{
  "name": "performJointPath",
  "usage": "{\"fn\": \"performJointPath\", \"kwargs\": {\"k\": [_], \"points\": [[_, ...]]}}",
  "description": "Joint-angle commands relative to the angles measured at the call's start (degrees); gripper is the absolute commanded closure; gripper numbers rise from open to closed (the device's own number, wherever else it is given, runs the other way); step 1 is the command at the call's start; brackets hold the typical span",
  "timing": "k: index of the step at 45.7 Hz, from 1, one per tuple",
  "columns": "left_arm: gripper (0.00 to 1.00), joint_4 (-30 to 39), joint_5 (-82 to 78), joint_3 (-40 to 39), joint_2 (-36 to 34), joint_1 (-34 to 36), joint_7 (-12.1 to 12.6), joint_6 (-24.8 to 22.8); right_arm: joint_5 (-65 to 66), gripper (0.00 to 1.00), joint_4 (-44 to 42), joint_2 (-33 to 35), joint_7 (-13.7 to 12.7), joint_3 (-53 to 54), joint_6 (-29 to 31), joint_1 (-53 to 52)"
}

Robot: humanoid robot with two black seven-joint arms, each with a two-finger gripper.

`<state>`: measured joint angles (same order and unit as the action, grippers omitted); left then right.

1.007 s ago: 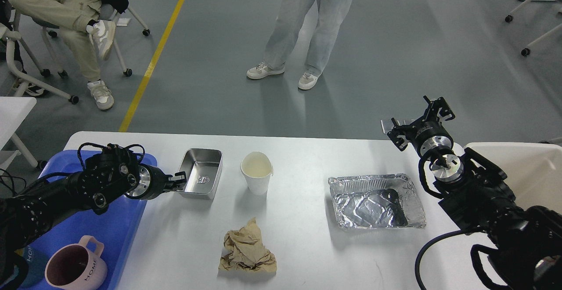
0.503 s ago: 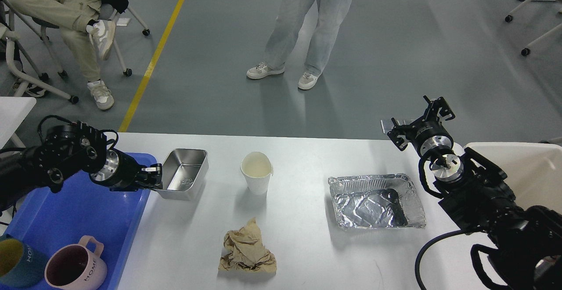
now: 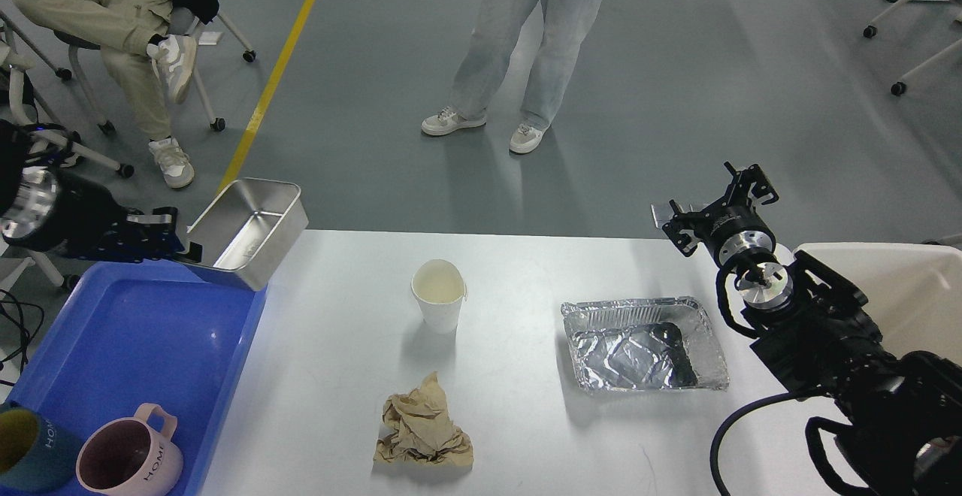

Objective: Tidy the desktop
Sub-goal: 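Lift the steel container and lower it into the blue tray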

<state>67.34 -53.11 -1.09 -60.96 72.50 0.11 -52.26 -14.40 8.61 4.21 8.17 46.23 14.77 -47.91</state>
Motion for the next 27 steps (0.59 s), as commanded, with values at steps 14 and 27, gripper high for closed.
{"fn": "performJointPath", "kwargs": {"k": [14,27], "points": [[1.0,11.9,0.1,-4.1,-17.2,0.1,-0.3,-2.1,0.0,0.0,0.0,-0.3,0.0,0.0,0.0,0.1],[1.0,12.6,1.1,-6.1,-21.9,-0.4,-0.4,-2.7,0.0,0.0,0.0,-0.3,0.0,0.0,0.0,0.2]]}}
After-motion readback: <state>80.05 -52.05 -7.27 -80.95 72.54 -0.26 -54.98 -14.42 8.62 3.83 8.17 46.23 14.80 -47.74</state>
